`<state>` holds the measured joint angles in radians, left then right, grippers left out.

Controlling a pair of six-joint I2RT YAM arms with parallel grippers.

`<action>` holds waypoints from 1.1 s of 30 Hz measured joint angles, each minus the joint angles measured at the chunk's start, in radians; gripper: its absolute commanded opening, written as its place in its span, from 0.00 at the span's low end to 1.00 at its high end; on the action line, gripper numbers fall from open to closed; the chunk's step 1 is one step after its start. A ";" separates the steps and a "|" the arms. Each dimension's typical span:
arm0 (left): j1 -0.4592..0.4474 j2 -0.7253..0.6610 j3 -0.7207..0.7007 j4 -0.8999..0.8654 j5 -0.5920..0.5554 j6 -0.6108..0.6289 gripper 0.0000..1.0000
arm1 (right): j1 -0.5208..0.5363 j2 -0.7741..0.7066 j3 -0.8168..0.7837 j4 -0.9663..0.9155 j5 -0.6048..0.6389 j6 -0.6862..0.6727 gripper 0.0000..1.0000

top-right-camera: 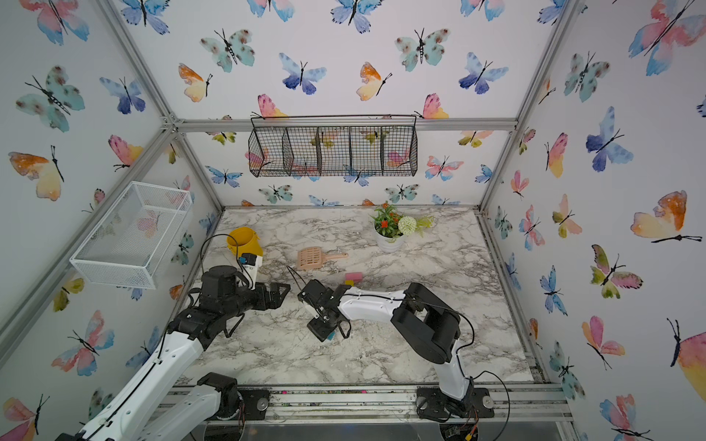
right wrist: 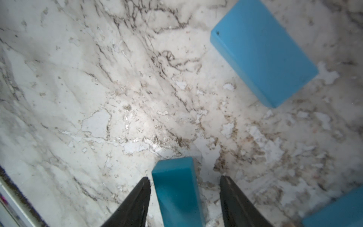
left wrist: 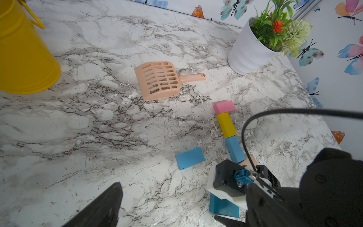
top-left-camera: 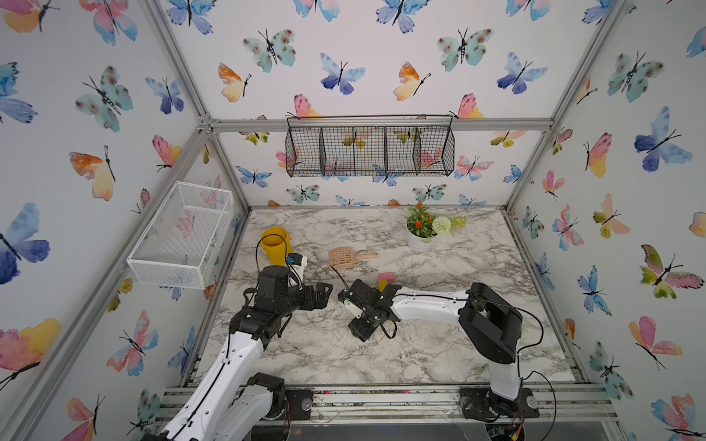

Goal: Assemble the letter c with building blocks
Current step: Pick up the building block from the center of the board.

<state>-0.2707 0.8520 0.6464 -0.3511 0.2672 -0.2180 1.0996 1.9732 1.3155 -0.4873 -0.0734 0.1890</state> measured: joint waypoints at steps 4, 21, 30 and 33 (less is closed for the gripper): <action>0.000 0.000 0.000 0.000 -0.001 0.000 0.98 | 0.000 0.000 0.006 -0.020 0.010 -0.003 0.52; 0.000 0.000 0.000 -0.002 -0.001 0.000 0.98 | 0.001 -0.006 0.007 -0.067 0.020 -0.007 0.26; 0.000 -0.013 0.000 -0.003 -0.003 0.000 0.98 | -0.014 -0.153 -0.006 -0.087 0.128 -0.024 0.17; 0.000 -0.021 0.000 -0.005 -0.003 0.000 0.98 | -0.061 -0.227 -0.029 -0.091 0.179 -0.045 0.17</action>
<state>-0.2707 0.8314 0.6464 -0.3557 0.2638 -0.2180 1.0389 1.7458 1.2861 -0.5781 0.1055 0.1444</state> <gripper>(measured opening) 0.984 0.318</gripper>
